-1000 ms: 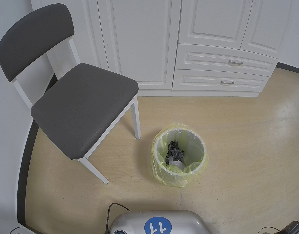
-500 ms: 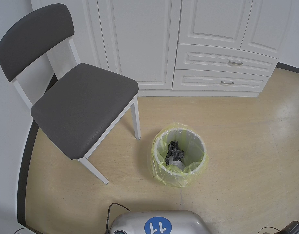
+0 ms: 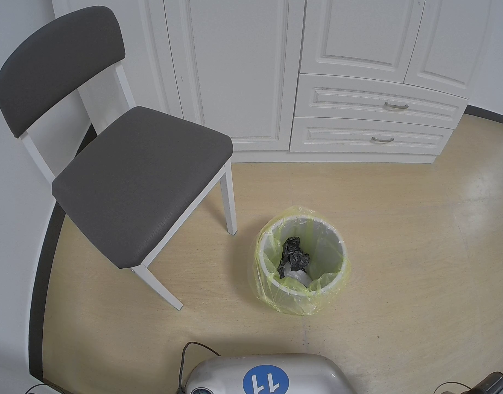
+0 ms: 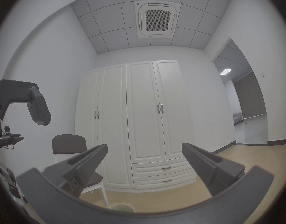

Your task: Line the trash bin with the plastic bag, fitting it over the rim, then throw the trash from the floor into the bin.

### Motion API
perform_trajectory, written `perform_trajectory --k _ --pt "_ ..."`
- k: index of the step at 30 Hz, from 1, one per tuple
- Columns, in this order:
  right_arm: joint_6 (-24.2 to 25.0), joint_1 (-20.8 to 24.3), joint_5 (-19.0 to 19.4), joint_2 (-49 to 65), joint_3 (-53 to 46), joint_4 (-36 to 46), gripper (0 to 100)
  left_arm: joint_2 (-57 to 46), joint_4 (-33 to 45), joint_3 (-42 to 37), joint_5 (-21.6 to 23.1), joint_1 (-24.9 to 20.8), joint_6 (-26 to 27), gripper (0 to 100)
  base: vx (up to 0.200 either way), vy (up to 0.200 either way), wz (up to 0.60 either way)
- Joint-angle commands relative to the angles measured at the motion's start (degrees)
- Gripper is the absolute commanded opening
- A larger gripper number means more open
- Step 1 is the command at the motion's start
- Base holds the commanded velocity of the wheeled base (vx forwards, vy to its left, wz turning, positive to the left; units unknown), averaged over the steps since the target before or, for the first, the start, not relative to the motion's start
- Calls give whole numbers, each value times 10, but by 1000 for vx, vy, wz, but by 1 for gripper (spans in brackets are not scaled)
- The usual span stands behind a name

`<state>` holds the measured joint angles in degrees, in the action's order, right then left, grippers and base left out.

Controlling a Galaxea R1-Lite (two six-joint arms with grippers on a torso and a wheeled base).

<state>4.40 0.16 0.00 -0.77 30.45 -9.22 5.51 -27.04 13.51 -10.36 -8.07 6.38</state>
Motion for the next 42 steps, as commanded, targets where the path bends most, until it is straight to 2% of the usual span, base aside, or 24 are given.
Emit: perform_trajectory --k 1,11,19,32,36,38,42 --pt "0 0 0 7 0 0 100 2 1 -1 0 -5 0 100 0 0 0" --pt "0 0 1 7 -3 0 100 2 5 -13 0 -12 -5 100 0 0 0" --pt "-1 0 1 8 -3 -3 100 2 -4 -55 2 3 -3 100 0 0 0" --pt "0 0 1 8 -6 -3 100 2 -2 -50 3 2 -4 100 0 0 0" --pt "-1 0 1 7 -7 -3 100 2 8 -39 14 -2 0 100 0 0 0" --pt "-1 0 1 7 -7 -3 100 2 11 -37 35 -2 -1 100 0 0 0" --pt "-4 -1 1 7 -8 -4 100 2 6 -66 39 -1 -3 100 0 0 0"
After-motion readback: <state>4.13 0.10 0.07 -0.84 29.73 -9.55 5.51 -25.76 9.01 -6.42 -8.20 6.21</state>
